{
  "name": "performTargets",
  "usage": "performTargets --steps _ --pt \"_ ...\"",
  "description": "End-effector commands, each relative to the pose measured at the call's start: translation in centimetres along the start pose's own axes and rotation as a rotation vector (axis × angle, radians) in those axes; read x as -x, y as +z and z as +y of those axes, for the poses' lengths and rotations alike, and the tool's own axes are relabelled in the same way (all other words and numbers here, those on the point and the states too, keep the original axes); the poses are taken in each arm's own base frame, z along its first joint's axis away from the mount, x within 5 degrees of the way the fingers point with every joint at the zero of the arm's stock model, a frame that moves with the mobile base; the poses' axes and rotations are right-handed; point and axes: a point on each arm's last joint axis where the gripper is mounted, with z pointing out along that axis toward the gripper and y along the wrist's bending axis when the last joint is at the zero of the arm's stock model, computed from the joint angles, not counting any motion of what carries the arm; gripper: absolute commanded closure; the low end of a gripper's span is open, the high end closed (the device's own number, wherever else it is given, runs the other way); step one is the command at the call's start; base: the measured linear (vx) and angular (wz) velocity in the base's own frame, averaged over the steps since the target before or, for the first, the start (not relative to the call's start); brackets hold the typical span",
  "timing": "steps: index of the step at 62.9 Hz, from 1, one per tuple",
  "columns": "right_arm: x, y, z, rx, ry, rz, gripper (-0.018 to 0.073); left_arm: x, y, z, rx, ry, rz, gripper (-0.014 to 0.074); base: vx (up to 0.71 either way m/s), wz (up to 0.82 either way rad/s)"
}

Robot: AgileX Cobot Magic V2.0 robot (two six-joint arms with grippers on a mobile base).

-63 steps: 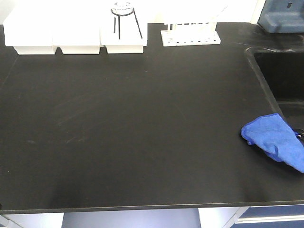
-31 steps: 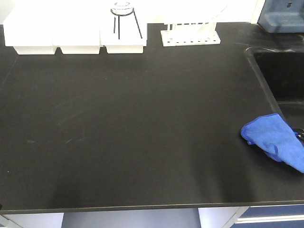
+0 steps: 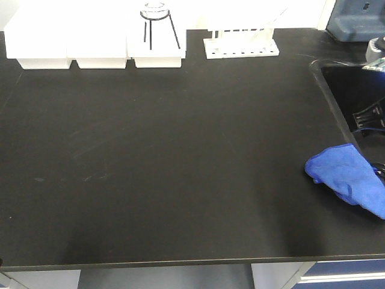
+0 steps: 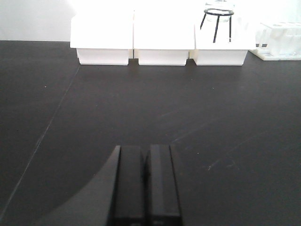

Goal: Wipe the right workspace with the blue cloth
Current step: 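Lower the right gripper onto the blue cloth and close on it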

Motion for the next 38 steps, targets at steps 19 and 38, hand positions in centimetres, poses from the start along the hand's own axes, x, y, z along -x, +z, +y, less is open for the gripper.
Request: performTargets --steps 19,38 --pt "1.2 3.2 -0.6 -0.043 0.027 0.118 -0.0128 -0.2 0.1 -0.1 -0.019 -0.006 -0.066 0.0602 0.0 0.0" --pt "1.2 9.8 -0.8 -0.064 0.035 0.331 -0.0055 -0.2 0.1 -0.1 -0.019 -0.006 -0.066 0.0602 0.0 0.0"
